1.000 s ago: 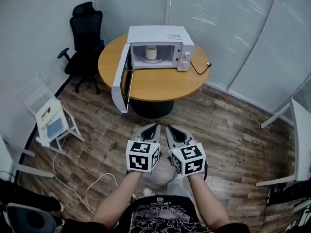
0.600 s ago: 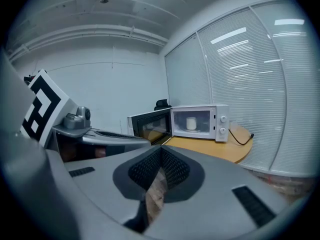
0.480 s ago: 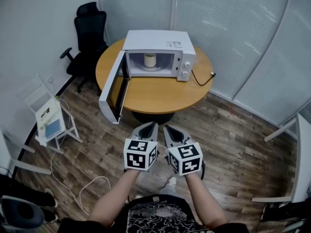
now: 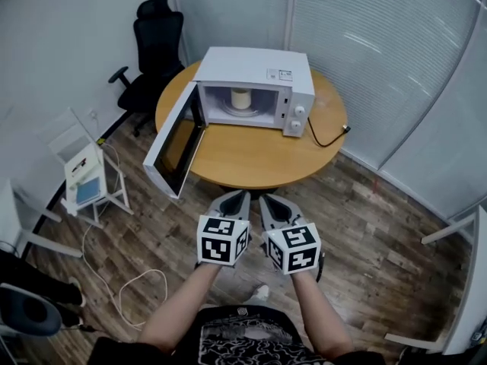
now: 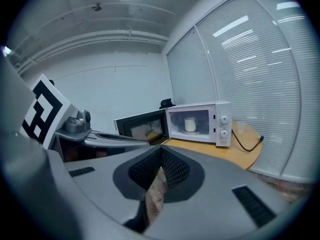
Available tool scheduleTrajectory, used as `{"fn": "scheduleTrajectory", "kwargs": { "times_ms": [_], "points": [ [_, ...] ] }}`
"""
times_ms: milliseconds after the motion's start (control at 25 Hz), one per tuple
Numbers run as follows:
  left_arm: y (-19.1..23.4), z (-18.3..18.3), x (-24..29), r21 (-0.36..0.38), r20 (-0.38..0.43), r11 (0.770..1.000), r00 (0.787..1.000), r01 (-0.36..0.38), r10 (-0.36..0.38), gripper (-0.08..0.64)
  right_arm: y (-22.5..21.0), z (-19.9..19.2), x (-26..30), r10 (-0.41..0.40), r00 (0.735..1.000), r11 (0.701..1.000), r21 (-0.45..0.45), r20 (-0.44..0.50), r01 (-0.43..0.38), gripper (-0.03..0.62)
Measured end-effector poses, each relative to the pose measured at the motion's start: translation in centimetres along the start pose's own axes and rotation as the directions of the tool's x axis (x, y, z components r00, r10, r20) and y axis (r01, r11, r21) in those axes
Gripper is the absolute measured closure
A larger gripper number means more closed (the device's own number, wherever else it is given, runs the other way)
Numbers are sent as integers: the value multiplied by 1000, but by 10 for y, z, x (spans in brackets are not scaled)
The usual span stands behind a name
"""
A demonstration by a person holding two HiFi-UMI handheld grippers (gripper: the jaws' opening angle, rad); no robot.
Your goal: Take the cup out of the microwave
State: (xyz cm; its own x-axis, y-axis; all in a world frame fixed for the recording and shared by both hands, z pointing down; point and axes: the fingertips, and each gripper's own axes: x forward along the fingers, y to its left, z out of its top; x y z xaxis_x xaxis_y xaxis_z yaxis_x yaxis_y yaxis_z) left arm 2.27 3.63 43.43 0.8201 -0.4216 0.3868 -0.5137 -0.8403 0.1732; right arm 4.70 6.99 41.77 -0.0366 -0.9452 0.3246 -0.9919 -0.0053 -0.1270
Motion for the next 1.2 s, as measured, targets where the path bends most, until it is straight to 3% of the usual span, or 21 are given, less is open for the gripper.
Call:
{"fn": "scheduleTrajectory", "kwargs": {
  "times_ms": [520,880,1200],
  "points": [
    [1,6,39,-28,0,997,997,-76,76,552,-37,7,25,79,997,996,-30,-18,-79,575],
    [26,10,84,-54,-8,998,999,-45,45,552,-59,8,65,52,998,999,-14,-39,-53,577],
    [73,31,143,-50,-19,999,1000,-22,22,552,-90,29,136,21,999,1000,-10,-49,-22,577]
  ]
}}
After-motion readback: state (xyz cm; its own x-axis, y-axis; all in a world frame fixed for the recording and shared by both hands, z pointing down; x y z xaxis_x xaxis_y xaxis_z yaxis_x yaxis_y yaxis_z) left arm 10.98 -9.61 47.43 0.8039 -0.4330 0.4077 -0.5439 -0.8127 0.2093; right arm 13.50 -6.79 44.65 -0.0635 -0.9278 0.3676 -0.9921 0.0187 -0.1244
